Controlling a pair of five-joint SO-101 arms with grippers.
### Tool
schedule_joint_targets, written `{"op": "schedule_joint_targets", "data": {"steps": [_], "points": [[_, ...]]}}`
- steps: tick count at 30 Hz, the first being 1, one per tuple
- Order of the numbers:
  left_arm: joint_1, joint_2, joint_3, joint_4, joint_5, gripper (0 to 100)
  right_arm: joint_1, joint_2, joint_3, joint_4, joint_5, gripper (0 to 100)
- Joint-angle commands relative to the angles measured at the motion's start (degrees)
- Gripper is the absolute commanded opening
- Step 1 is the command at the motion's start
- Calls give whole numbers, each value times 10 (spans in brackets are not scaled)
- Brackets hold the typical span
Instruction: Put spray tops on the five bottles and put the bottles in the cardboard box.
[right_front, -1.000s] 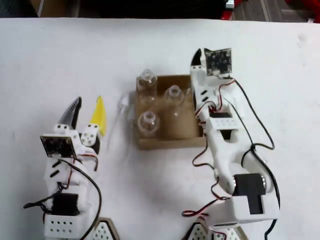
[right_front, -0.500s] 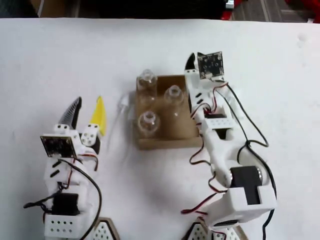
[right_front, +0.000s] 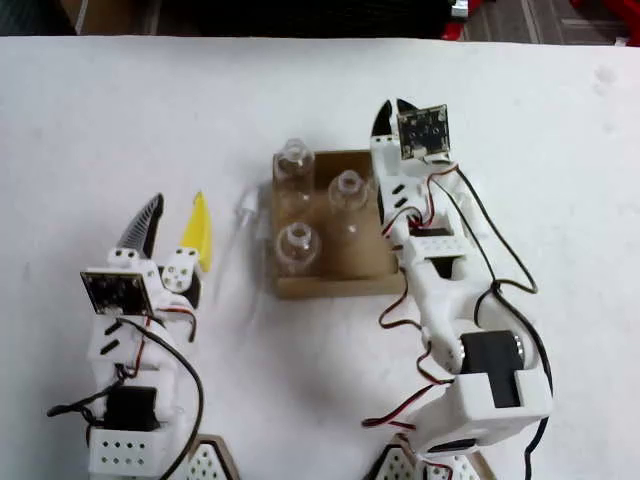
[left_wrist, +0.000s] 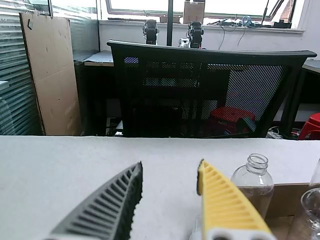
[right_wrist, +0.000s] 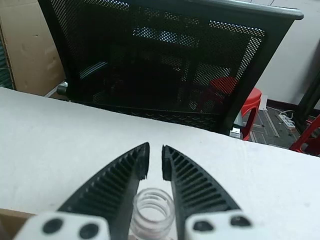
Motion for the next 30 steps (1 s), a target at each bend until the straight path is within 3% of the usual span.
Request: {"op": "schedule_joint_targets", "data": {"steps": [1,15,21,30], "points": [[-2,-10,0,1,-8,166,-5,-2,-26,-15,15,20],[-2,-10,0,1,-8,166,-5,23,-30,-19,14,23],[-2,-10,0,1,-8,167,-6,23,-27,-15,11,150],[-2,-10,0,1,-8,167,-4,-33,-19,-15,10,147]]}}
